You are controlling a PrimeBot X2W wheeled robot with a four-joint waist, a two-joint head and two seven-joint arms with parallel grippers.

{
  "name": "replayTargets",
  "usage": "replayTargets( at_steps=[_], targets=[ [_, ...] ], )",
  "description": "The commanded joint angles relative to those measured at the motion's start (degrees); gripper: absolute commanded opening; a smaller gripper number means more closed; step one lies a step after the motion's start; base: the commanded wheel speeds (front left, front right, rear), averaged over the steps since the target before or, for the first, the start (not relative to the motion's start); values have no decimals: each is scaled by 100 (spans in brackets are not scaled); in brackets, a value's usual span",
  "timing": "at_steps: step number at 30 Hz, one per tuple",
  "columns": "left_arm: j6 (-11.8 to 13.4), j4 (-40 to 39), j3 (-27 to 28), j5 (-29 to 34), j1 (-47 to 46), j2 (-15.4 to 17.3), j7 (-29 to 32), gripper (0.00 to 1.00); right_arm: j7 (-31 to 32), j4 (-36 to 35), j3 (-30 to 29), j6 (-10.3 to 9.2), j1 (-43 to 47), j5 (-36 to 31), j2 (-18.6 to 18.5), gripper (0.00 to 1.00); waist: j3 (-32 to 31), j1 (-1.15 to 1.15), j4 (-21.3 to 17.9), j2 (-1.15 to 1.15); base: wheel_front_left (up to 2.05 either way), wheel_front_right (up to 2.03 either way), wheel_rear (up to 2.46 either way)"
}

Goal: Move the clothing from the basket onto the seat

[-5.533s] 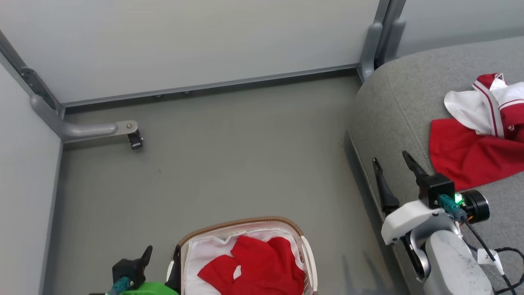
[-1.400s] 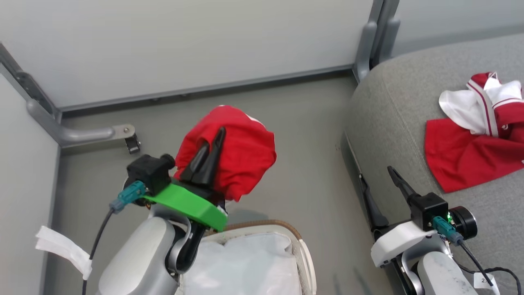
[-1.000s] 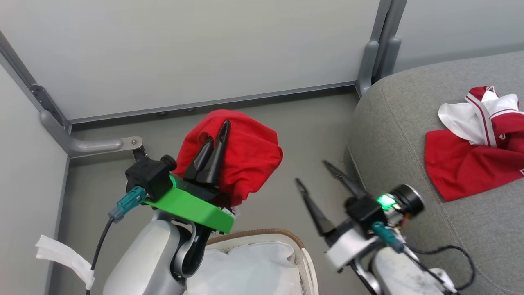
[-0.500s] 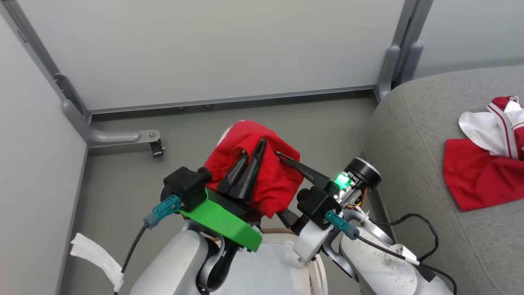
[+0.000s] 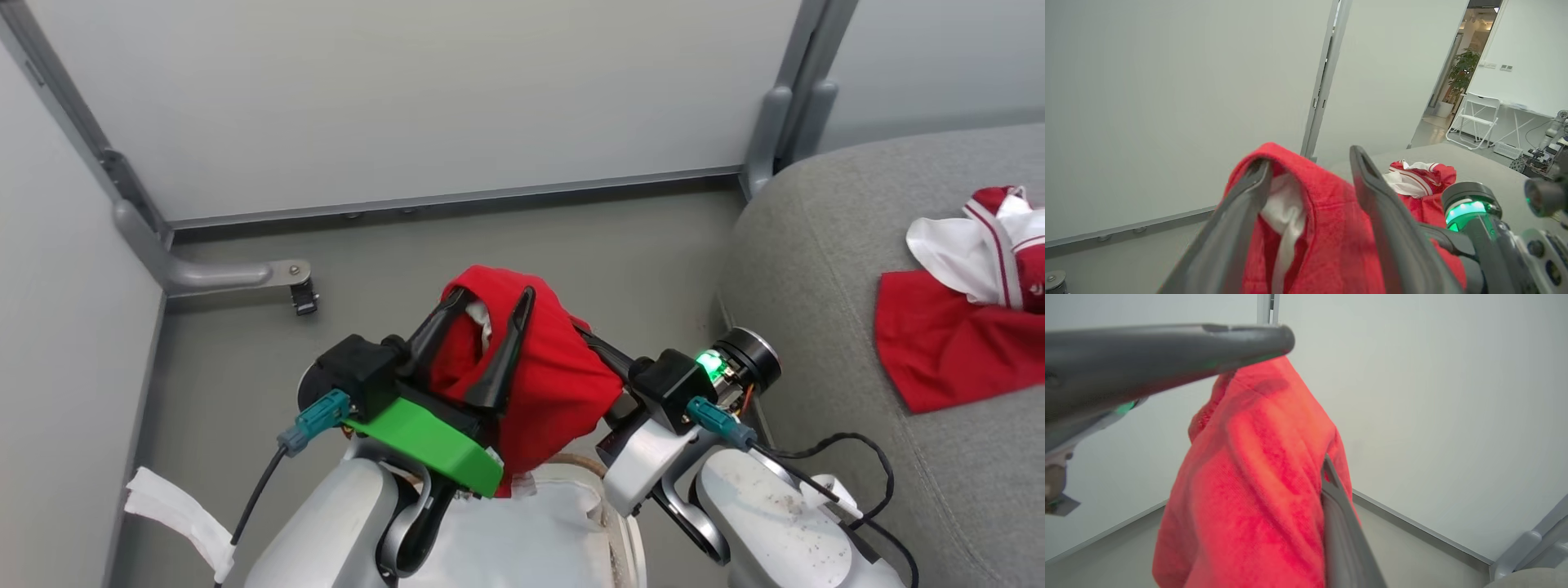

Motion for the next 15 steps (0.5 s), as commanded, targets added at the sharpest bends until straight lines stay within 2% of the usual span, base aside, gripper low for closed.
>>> replayTargets(
  at_steps=[1, 12, 15],
  targets=[
    [3, -1, 72, 104, 104, 31, -3, 100, -26, -28, -39, -8, 100, 36, -25, 0, 148, 0, -493, 0, 0, 0, 0],
    [3, -12, 168, 356, 117, 165, -2, 100, -27, -378, -550, -8, 424, -29, -19, 0, 601, 0, -2573, 0, 0, 0, 0],
    [3, -25, 157, 390, 139, 170, -3, 100, -26, -522, -702, -8, 555, -13, -21, 0, 693, 0, -3022, 0, 0, 0, 0]
  ],
)
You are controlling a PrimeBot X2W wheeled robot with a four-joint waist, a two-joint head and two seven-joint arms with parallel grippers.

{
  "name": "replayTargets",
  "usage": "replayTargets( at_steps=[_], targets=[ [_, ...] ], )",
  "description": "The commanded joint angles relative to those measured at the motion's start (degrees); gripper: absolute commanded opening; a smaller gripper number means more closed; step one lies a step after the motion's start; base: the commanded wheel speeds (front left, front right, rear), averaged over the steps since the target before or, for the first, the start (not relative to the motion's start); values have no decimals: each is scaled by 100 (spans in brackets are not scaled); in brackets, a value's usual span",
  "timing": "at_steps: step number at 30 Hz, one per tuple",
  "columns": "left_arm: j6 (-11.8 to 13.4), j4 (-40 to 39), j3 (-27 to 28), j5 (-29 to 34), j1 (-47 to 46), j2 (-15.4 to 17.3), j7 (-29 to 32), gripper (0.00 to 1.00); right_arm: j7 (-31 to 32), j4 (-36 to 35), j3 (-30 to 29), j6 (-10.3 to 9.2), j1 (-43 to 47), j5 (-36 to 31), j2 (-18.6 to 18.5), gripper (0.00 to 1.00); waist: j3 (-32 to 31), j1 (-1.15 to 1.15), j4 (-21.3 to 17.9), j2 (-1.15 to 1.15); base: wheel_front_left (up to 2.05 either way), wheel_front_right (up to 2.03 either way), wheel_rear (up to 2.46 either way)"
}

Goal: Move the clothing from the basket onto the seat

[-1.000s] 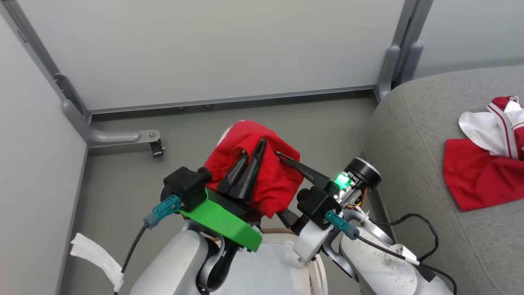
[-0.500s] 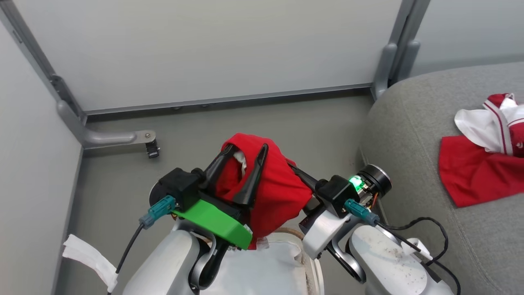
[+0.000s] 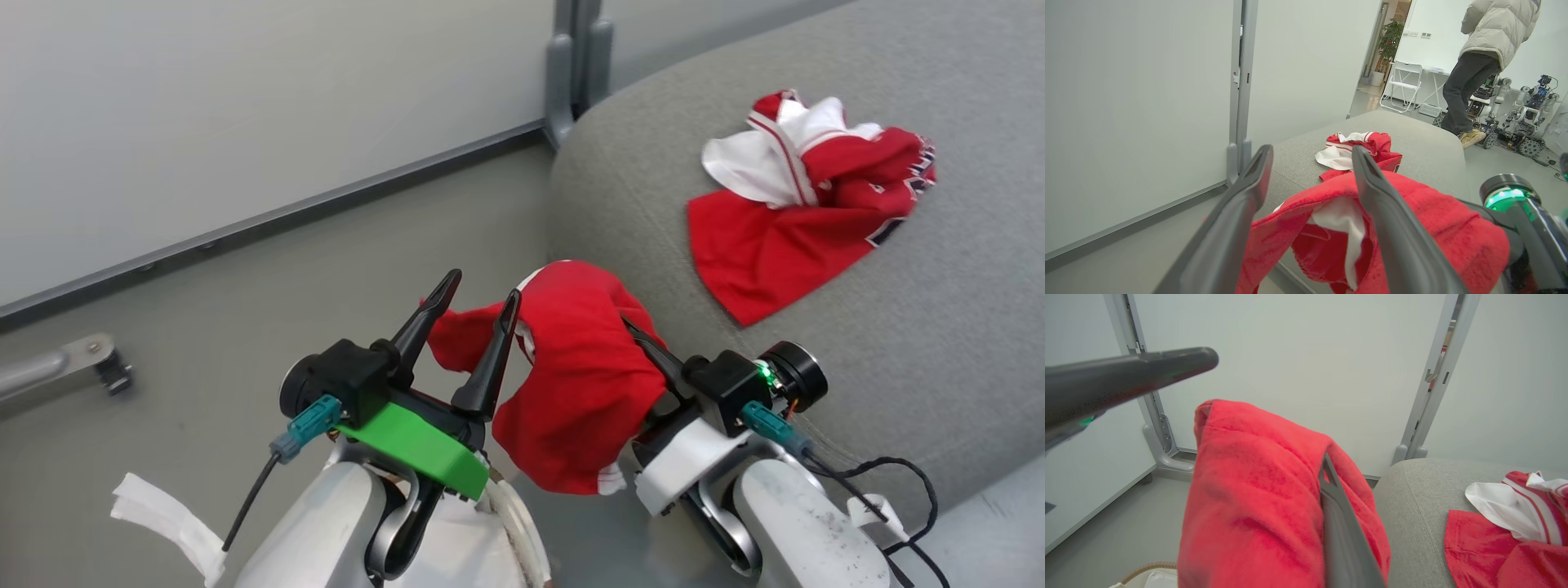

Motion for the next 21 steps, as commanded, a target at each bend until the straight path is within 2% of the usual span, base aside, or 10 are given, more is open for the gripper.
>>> replayTargets(
  at_steps=[1, 11, 18, 21],
  targets=[
    [3, -7, -24, 40, 78, 38, -2, 100, -27, -94, -90, -8, 122, 13, -7, 0, 433, 0, -1326, 0, 0, 0, 0],
    [3, 159, -607, -203, -285, 144, -2, 100, -27, -577, -935, -8, 564, -217, 0, 0, 811, 0, -1464, 0, 0, 0, 0],
    [3, 161, -479, -196, -169, 423, -2, 100, -27, -719, -1400, -8, -559, -870, -30, 0, 1202, 0, -1451, 0, 0, 0, 0],
    [3, 114, -500, -155, -175, 538, -3, 100, -26, -757, -1761, -9, -1243, -1166, -344, 0, 1453, 0, -1300, 0, 0, 0, 0]
  ],
)
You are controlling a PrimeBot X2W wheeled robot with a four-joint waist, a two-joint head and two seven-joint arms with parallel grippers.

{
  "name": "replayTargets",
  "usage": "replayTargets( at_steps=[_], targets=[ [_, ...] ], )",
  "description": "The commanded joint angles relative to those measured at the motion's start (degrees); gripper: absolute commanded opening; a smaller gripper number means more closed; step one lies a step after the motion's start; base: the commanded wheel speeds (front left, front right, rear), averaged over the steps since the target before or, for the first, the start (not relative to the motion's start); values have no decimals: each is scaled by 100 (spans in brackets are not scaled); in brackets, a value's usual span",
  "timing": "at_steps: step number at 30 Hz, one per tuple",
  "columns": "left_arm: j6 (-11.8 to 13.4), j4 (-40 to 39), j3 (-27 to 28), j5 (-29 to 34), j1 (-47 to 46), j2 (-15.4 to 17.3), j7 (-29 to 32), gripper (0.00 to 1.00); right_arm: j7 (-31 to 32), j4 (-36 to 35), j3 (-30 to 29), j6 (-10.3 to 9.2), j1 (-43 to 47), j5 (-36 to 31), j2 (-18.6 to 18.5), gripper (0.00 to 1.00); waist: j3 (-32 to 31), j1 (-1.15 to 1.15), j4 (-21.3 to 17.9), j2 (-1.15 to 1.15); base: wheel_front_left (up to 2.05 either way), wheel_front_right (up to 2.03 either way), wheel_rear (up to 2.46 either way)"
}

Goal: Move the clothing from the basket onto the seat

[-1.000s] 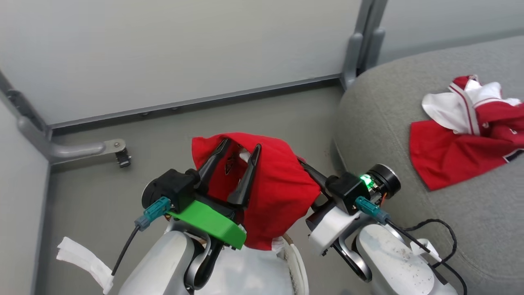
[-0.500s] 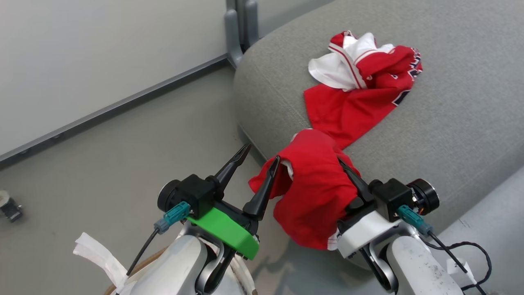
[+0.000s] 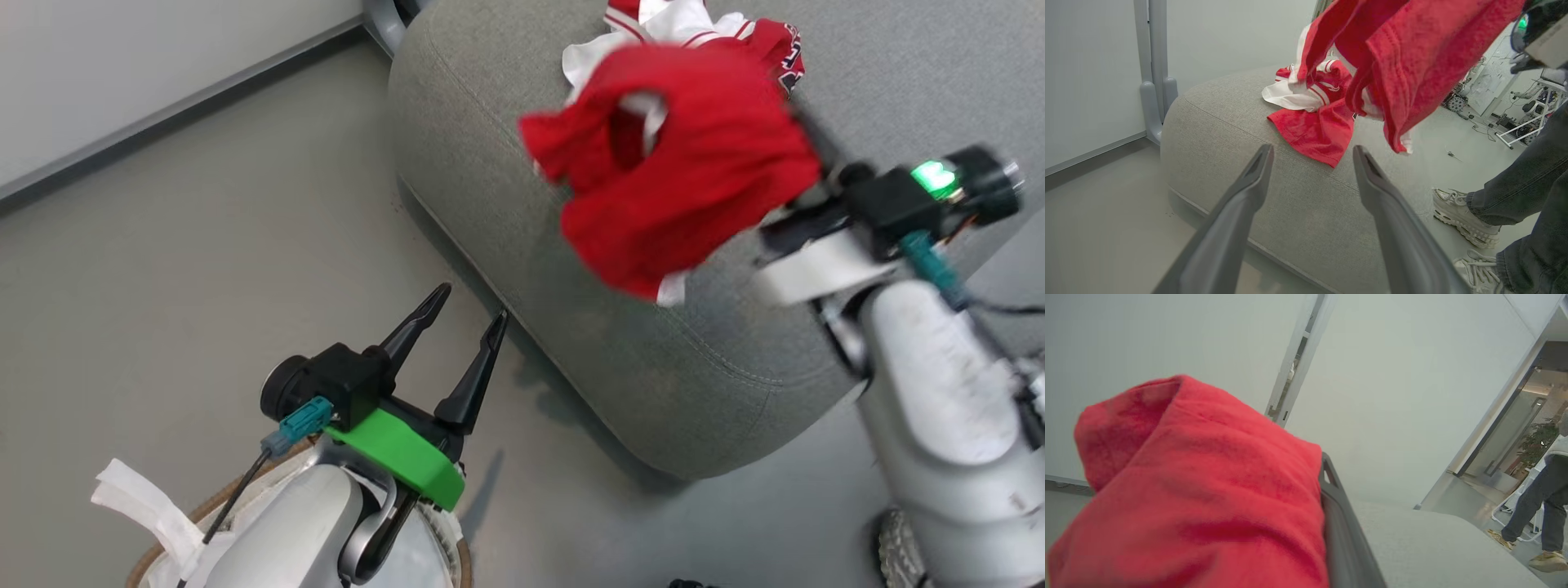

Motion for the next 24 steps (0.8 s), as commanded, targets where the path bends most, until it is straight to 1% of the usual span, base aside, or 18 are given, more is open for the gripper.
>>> replayTargets(
  at_steps=[1, 6, 9, 12, 14, 18, 20, 24],
  targets=[
    [3, -46, -11, 37, -6, 109, -3, 100, -26, -11, -240, -10, -335, -120, -198, 0, 402, 0, 151, 0, 0, 0, 0],
    [3, -210, 20, 54, -170, 413, -3, 100, 34, 184, -954, -9, -1239, -576, -740, 0, 883, 0, 461, 0, 0, 0, 0],
    [3, -364, -4, 52, -289, 559, -3, 100, 295, 313, -1337, -9, -1661, -807, -986, 0, 1234, 0, 679, 0, 0, 0, 0],
    [3, -490, -43, 42, -435, 715, -2, 100, 583, 360, -1669, -10, -1860, -978, -1227, 0, 1547, 0, 905, 0, 0, 0, 0],
    [3, -559, -90, 17, -526, 801, -3, 100, 735, 398, -1922, -9, -2002, -1054, -1318, 0, 1745, 0, 1041, 0, 0, 0, 0],
    [3, -639, -230, 2, -712, 952, -2, 100, 994, 353, -2552, -10, -2035, -1257, -1278, 0, 2095, 0, 1323, 0, 0, 0, 0],
    [3, -719, -324, 31, -841, 967, -3, 100, 1087, 316, -2994, -10, -2029, -1253, -1213, 0, 2264, 0, 1521, 0, 0, 0, 0],
    [3, -773, -234, -62, -918, 1010, -3, 100, 1070, 367, -3536, -9, -1682, -1462, -1026, 0, 2484, 0, 1771, 0, 0, 0, 0]
  ],
)
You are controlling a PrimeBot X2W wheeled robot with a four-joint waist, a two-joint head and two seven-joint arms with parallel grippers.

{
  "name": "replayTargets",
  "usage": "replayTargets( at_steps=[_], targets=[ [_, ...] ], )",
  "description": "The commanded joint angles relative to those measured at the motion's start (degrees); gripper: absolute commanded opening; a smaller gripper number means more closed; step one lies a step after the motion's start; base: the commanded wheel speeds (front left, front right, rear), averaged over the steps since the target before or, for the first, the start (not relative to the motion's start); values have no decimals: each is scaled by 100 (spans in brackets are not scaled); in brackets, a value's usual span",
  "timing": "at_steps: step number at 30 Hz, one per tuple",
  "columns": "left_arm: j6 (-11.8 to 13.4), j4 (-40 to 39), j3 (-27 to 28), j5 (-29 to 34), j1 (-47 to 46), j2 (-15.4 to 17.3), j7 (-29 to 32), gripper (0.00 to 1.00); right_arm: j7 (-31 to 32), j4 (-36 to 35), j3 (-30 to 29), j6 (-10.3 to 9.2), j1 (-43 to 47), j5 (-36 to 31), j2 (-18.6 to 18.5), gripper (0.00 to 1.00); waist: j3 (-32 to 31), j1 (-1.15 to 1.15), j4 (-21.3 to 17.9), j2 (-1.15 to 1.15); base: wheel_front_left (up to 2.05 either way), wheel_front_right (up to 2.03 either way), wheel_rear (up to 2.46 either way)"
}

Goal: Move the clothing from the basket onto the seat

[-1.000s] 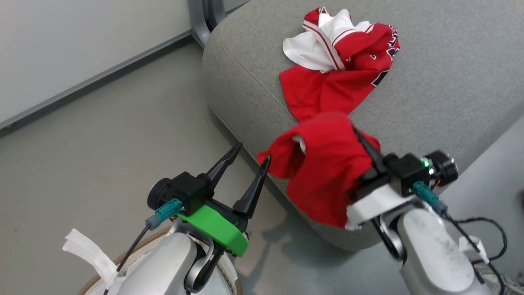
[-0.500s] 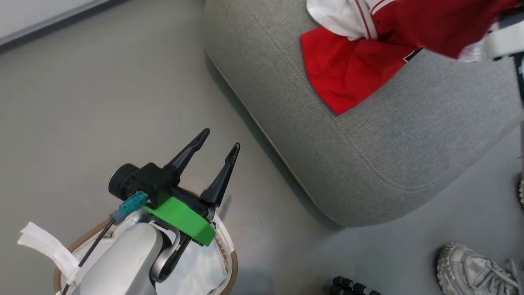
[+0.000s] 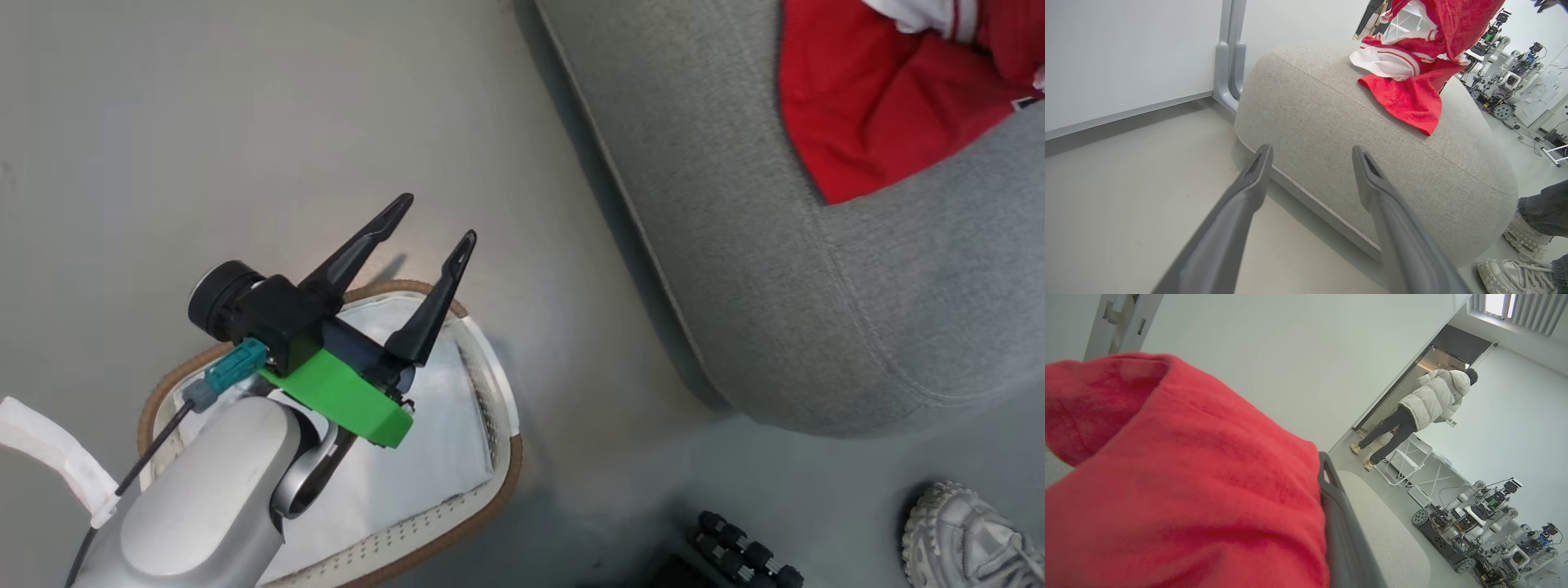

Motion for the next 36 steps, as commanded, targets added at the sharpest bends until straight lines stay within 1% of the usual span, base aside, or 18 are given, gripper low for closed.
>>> replayTargets(
  at_steps=[1, 2, 4, 5, 11, 16, 22, 25, 29, 35, 36],
  targets=[
    [3, 14, 27, -34, -81, 55, -1, 100, -56, 54, -103, -9, 154, -104, 70, 0, 558, -1, 550, 0, 0, 0, 0],
    [3, 23, 49, -48, -83, 68, -2, 100, -78, 109, -217, -9, 224, -125, 167, 9, 594, -1, 574, 0, 0, 0, 0],
    [3, 46, 94, -71, -77, 87, -2, 100, -190, 205, -371, -9, 347, -206, 340, 47, 619, -1, 595, 0, 0, 0, 0],
    [3, 60, 135, -64, -73, 79, -1, 100, -256, 266, -447, -9, 417, -235, 441, 100, 610, -1, 603, 0, 0, 0, 0],
    [3, 183, 271, -92, 90, -15, -2, 100, -757, 535, -634, -9, 908, -395, 856, 100, 342, -1, 540, 0, 0, 0, 0],
    [3, 314, 354, -80, 243, -121, -2, 100, -1026, 722, -530, -9, 1423, -371, 968, 100, -59, -1, 451, 0, 0, 0, 0],
    [3, 575, 531, -103, 518, -380, -1, 100, -1112, 752, -383, -9, 2011, -50, 1008, 100, -645, -1, 419, 0, 0, 0, 0],
    [3, 694, 725, -68, 690, -502, -2, 100, -1115, 652, -139, -9, 2340, 115, 1019, 100, -929, -1, 440, 0, 0, 0, 0],
    [3, 872, 1084, 58, 1004, -700, -1, 100, -1117, 587, 355, -9, 2712, 371, 1020, 100, -1340, -1, 519, 0, 0, 0, 0],
    [3, 1074, 1899, 448, 1436, -948, -2, 100, -1118, 424, 1125, -8, 2966, 842, 1071, 100, -1783, -1, 789, 0, 0, 0, 0],
    [3, 1046, 2094, 651, 1493, -962, -2, 100, -1119, 409, 1279, -8, 2964, 980, 1102, 100, -1855, -1, 866, 0, 0, 0, 0]
  ],
)
